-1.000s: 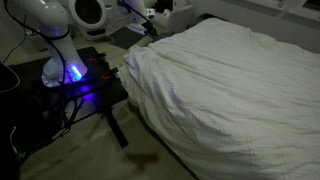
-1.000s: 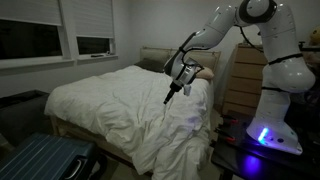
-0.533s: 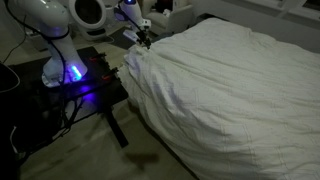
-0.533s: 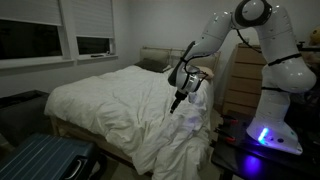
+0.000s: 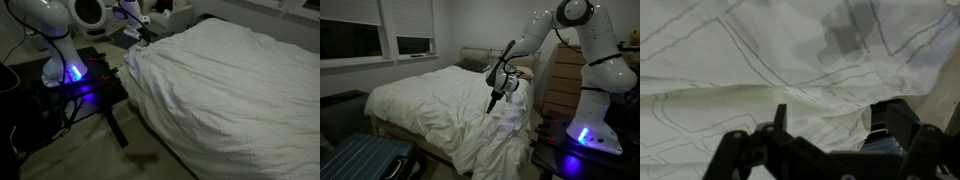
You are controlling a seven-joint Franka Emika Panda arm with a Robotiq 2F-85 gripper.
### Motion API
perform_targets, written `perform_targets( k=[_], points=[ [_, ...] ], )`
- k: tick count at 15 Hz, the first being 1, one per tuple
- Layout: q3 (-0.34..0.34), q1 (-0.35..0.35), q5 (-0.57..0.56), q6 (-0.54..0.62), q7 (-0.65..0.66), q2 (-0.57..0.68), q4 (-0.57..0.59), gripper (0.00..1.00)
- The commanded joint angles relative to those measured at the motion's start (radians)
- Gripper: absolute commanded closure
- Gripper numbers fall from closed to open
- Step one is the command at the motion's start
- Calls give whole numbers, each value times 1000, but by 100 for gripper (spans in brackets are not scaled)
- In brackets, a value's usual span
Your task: Spread the bed fully
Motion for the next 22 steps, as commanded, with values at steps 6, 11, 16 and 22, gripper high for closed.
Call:
perform_targets(
  k=[6,11,16,22],
  points=[
    [-73,21,-173,-180,44,34,-3,0],
    [-214,70,-533,-401,189,48,22,0],
    [-43,-135,-864,-338,401,37,15,0],
    [-27,-192,-1132,-424,467,28,30,0]
  ],
)
